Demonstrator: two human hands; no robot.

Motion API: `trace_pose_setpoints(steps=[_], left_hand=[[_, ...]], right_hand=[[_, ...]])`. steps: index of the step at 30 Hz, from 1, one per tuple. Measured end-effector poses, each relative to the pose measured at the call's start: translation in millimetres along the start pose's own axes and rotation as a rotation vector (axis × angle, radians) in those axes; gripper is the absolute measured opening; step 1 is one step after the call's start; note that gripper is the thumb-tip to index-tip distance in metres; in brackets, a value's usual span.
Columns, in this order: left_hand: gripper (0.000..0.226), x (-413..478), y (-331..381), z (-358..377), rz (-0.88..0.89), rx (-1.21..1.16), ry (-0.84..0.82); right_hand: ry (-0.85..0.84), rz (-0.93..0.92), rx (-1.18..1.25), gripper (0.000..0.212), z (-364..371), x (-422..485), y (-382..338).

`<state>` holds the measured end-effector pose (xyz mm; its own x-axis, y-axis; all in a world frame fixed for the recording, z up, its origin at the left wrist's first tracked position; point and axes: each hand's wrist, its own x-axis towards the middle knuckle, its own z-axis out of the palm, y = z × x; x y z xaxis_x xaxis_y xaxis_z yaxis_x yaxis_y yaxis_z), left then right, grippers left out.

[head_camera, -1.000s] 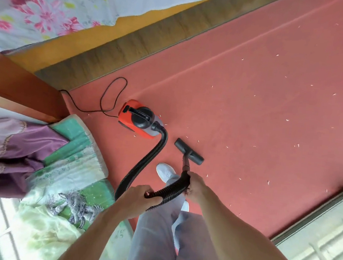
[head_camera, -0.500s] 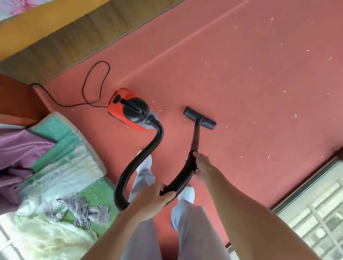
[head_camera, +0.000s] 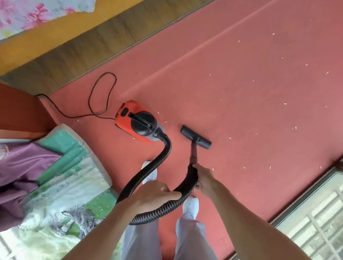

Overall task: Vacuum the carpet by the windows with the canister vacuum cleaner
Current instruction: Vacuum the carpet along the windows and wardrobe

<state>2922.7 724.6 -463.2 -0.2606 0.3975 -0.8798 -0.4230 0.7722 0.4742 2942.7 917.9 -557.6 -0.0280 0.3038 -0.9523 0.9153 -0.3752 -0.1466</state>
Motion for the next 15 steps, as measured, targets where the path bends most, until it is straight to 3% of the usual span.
trace_pose_setpoints(steps=[7, 15], left_hand=[[0.048, -6.9, -3.7, -17.0, -0.036, 0.090, -0.147], [0.046, 5.2, -13.8, -7.8, -0.014, 0.091, -0.097]], right_hand=[[0.016, 0.056, -0.026, 0.022, 0.8, -28.9, 23.1], [-0.010, -0.040, -0.053, 0.024, 19.0, 2.6, 1.8]])
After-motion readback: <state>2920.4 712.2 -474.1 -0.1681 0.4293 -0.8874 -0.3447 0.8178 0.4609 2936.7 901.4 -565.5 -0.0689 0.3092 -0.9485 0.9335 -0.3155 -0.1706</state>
